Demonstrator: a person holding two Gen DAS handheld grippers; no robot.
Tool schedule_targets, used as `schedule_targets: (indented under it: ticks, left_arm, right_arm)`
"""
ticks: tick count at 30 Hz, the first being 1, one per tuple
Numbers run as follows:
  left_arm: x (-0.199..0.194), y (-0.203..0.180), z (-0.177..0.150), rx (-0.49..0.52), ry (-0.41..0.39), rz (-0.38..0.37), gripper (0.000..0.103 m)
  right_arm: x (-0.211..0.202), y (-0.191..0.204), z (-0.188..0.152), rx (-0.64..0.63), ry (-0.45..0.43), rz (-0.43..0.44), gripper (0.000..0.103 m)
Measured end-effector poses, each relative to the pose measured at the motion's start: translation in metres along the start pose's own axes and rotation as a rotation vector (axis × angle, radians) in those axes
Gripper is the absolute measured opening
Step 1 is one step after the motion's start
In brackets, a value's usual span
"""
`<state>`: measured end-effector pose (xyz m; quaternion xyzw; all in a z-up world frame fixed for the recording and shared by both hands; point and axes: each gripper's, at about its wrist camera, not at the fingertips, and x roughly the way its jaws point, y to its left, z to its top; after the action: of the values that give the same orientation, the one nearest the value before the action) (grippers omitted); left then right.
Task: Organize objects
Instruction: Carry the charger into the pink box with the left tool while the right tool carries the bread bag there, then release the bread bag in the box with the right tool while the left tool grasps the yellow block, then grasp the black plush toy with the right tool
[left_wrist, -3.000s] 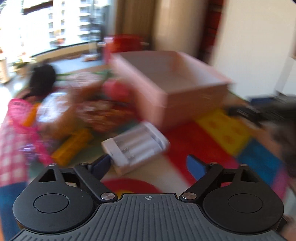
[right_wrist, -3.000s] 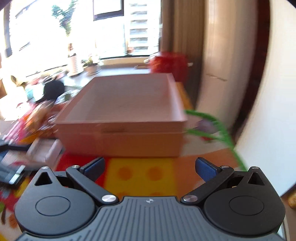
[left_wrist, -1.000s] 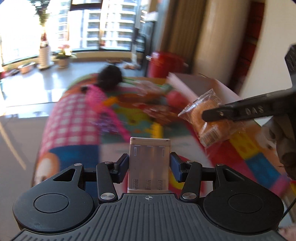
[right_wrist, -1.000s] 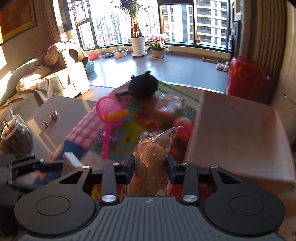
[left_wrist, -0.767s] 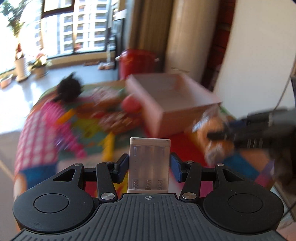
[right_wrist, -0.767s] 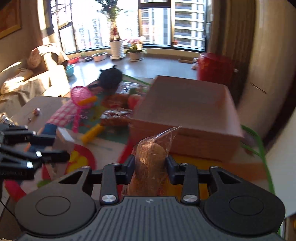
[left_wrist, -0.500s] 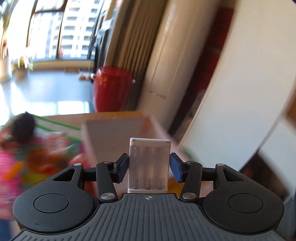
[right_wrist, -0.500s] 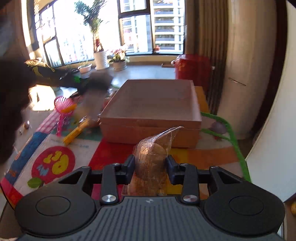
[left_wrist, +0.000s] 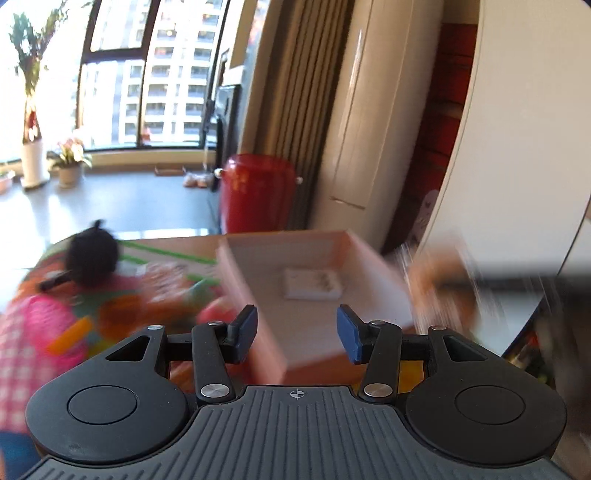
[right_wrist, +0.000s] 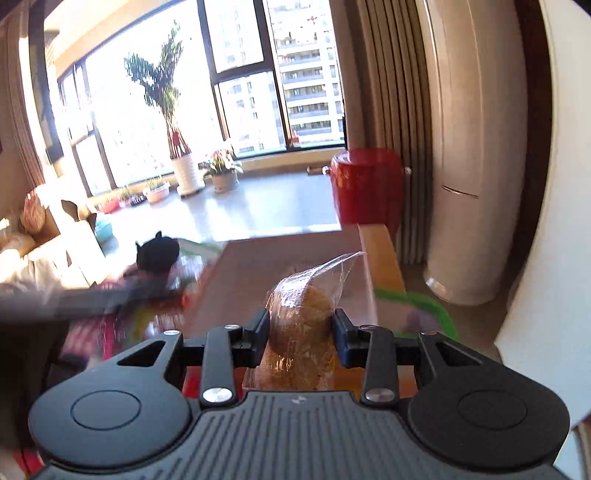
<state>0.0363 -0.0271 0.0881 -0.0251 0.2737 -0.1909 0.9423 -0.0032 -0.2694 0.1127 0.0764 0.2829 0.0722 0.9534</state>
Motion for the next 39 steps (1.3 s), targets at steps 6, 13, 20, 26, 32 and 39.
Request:
schedule_targets:
  ticks: [6, 13, 20, 26, 32, 39]
  left_arm:
    - [-0.031, 0.028, -0.041, 0.069, 0.070, 0.123, 0.052]
    - [-0.040, 0.066, -0.059, 0.059, 0.112, 0.182, 0.052]
    - [0.002, 0.060, -0.058, 0.049, 0.163, 0.180, 0.050]
    - [0.026, 0.061, -0.065, 0.035, 0.180, 0.212, 0.022]
    - [-0.010, 0.071, -0.076, -0.017, 0.187, 0.162, 0.016]
    - [-0.065, 0.099, -0.101, -0.036, 0.155, 0.263, 0.016]
  right_arm:
    - [0.058, 0.004, 0.042, 0.114, -0.028, 0.075, 0.083]
    - [0.069, 0.032, -0.001, -0.036, 0.002, -0.038, 0.084]
    - [0.034, 0.061, -0.048, -0.236, -0.019, -0.114, 0.089]
    - [0.025, 0.081, -0.049, -0.318, -0.016, -0.062, 0.093]
    - [0.041, 0.111, -0.046, -0.335, 0.013, 0.009, 0.093]
    - [0.092, 0.175, -0.022, -0.334, 0.089, 0.172, 0.093]
